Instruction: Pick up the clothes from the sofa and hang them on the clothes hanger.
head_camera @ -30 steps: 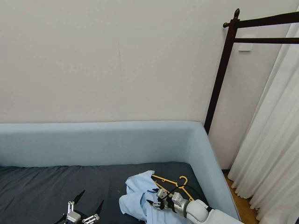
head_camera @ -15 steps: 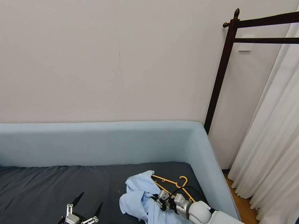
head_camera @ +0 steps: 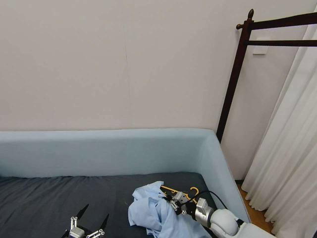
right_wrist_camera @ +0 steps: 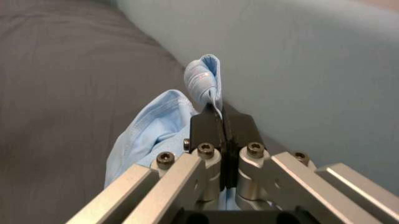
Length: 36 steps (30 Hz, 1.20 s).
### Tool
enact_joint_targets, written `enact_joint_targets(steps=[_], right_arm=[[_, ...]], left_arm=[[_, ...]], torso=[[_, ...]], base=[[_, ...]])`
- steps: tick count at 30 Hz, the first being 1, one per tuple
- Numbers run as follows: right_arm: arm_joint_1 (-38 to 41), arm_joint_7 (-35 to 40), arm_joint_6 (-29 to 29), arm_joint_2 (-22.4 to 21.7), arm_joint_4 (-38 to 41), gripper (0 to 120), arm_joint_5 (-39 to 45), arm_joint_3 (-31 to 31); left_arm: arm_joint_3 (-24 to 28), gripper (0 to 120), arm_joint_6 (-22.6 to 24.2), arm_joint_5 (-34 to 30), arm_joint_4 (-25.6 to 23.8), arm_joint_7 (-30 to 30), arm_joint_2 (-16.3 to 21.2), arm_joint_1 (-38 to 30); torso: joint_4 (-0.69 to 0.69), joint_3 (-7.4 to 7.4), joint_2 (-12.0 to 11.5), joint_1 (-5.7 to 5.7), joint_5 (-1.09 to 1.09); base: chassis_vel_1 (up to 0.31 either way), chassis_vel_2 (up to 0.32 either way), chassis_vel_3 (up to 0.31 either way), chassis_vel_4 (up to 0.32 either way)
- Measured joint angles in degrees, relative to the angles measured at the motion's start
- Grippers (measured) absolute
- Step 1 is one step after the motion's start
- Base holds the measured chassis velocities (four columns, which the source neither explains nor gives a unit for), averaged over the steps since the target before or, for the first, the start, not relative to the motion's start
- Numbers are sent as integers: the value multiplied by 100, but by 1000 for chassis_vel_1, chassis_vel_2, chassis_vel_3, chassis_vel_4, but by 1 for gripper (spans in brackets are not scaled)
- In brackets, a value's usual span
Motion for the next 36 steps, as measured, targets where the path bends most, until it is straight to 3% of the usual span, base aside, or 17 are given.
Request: enact_joint_targets(steps=[6, 14, 15, 21, 27, 35, 36], right_arm=[[-11, -347, 445, -181, 223, 0, -7, 350], [1281, -1167, 1450, -183, -152, 0, -68, 6], [1882, -1391, 1728, -100, -237, 0, -131, -186], [2874, -1413, 1849, 69, -115, 0, 175, -394], [3135, -1430, 1862, -66, 53, 0, 449, -369], [2888, -1426, 1872, -347, 410, 0, 563, -127], [2776, -1399, 1872, -398, 560, 0, 580, -33]], left_arm=[[-1, 98, 145, -164, -72, -121, -17, -29], [-92, 98, 566, -888, -344, -371, 19, -268], [-174, 97, 702, -1168, -505, -440, 87, -306], [-323, 96, 1015, -1527, -760, -606, 235, -390], [-142, 96, 1307, -1833, -848, -599, 495, -766], [261, 97, 1048, -2666, -143, 625, 1393, -1489], [554, 97, 975, -3129, 299, 1546, 1781, -1857]], torso=[[-2, 0, 0, 0, 0], [-1, 1, -1, 1, 1], [0, 1, 0, 1, -2], [3, 1, 0, 1, -2], [1, 0, 0, 1, -2], [-3, 1, -1, 1, 0], [1, 1, 0, 1, 0]], base=[[0, 0, 0, 0], [0, 0, 0, 0], [0, 0, 0, 0], [0, 0, 0, 0], [0, 0, 0, 0], [0, 0, 0, 0], [0, 0, 0, 0]])
